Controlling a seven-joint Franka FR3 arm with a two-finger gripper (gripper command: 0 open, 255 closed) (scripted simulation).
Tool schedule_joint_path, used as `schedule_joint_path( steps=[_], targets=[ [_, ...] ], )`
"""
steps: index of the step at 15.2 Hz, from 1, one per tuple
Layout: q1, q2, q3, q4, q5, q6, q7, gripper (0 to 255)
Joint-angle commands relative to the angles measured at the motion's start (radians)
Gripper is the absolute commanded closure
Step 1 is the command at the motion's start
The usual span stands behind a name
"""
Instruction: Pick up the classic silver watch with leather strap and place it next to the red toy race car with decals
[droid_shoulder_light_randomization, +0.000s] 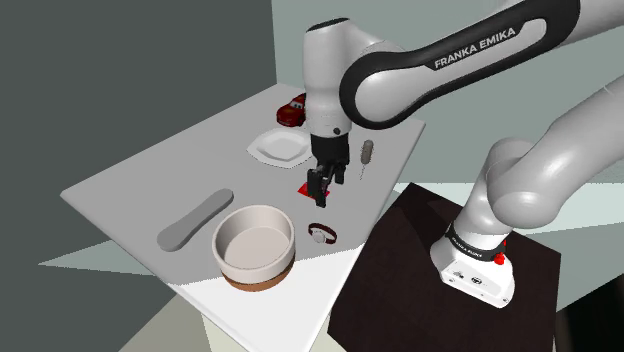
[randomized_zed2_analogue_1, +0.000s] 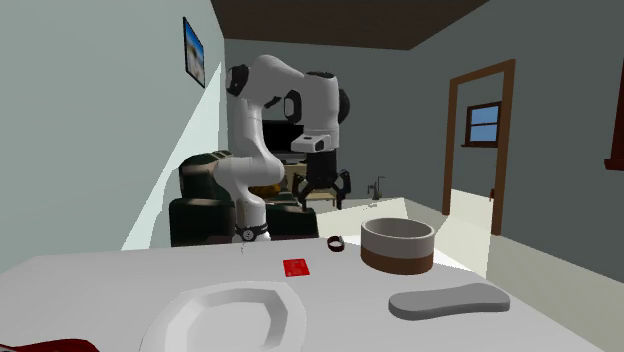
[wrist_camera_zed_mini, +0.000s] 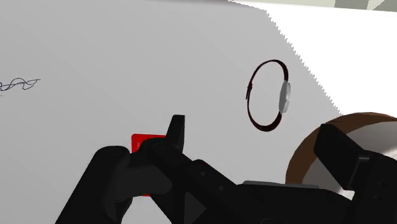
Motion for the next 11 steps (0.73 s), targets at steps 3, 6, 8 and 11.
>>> schedule_joint_path(
  steps=[3,6,8,11],
  targets=[
    [0.024,0.118,0.070,0.044,0.005,0.063,0.066,0],
    [0.030,0.152,0.087,0.035,0.004,0.104,0.080,0],
    [0.032,0.164,0.092,0.017,0.005,0.133,0.081,0],
    [0.033,0.185,0.100,-0.007,0.005,0.179,0.084,0]
  ],
)
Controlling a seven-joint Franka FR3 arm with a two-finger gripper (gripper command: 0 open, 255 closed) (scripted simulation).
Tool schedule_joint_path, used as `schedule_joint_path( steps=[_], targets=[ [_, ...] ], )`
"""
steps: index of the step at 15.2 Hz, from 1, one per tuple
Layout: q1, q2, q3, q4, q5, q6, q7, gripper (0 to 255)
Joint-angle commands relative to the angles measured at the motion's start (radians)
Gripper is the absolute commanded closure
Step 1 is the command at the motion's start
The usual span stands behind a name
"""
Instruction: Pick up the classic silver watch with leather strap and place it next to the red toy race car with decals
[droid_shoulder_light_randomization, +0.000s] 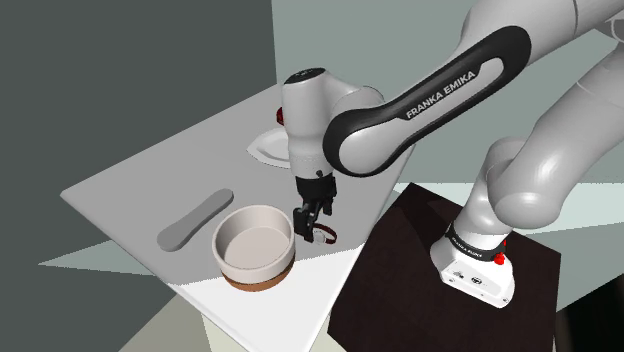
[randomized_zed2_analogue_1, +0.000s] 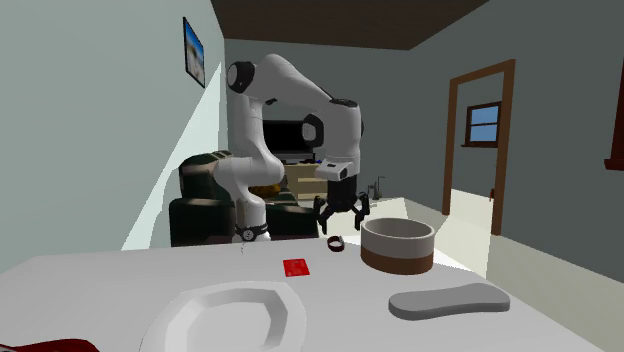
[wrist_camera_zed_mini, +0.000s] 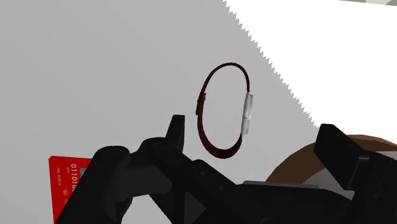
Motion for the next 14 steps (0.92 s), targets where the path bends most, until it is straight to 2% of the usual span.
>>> schedule_joint_path(
  steps=[1,8,9,14],
  targets=[
    [0.002,0.008,0.004,-0.013,0.001,0.022,0.002,0],
    [0.002,0.008,0.004,-0.013,0.001,0.022,0.002,0],
    [0.002,0.008,0.004,-0.013,0.001,0.022,0.002,255],
    [0.002,0.008,0.004,-0.013,0.001,0.022,0.002,255]
  ],
)
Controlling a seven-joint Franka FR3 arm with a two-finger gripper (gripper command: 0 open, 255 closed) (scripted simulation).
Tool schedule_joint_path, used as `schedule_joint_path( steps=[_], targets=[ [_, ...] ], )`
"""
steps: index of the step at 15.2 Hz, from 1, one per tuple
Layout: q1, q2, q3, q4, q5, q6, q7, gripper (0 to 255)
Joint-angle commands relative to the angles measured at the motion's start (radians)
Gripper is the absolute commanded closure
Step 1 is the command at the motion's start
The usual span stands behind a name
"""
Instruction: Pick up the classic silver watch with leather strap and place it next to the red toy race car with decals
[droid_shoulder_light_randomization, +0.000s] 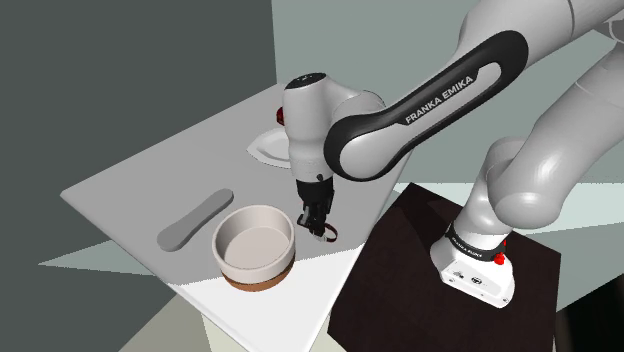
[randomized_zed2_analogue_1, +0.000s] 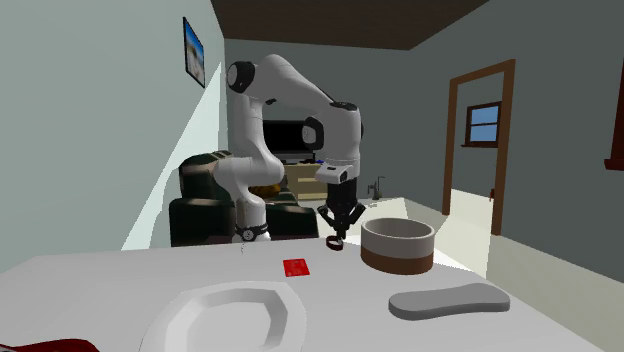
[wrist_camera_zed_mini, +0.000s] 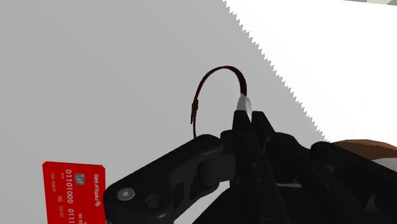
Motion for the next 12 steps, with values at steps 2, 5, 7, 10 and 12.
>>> schedule_joint_path(
  steps=[2,5,7,10,12],
  targets=[
    [0.000,0.000,0.000,0.000,0.000,0.000,0.000,255],
    [0.000,-0.009,-0.002,0.006,0.002,-0.015,-0.001,255],
    [0.001,-0.027,-0.007,0.020,0.004,-0.046,-0.002,255],
    [0.001,-0.052,-0.014,0.041,0.007,-0.091,-0.003,255],
    [0.002,-0.067,-0.018,0.056,0.008,-0.121,-0.003,255]
  ],
)
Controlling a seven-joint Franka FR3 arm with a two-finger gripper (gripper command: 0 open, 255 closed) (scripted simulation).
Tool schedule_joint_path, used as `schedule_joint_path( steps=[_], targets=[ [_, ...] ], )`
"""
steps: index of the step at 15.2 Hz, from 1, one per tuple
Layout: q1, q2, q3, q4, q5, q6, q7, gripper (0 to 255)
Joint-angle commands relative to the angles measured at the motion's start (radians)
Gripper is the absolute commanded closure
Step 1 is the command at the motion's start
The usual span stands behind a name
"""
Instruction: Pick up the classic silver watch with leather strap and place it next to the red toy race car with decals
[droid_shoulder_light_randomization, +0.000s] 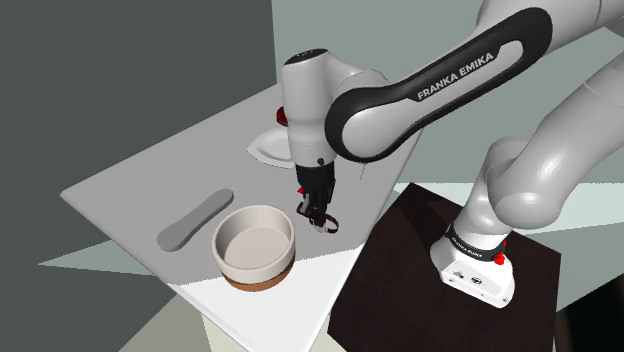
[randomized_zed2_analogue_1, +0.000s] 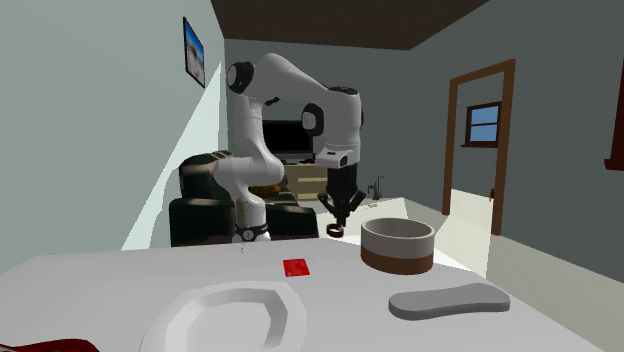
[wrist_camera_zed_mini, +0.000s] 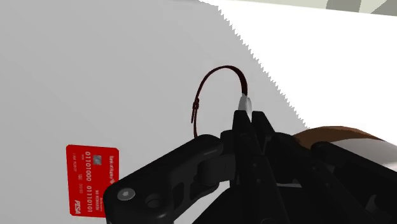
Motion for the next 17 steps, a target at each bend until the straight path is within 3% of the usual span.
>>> schedule_joint_path(
  steps=[1,17],
  targets=[
    [0.001,-0.017,-0.004,0.016,0.002,-0.033,0.001,255],
    [-0.002,-0.092,-0.039,0.171,-0.003,-0.261,0.010,255]
  ],
)
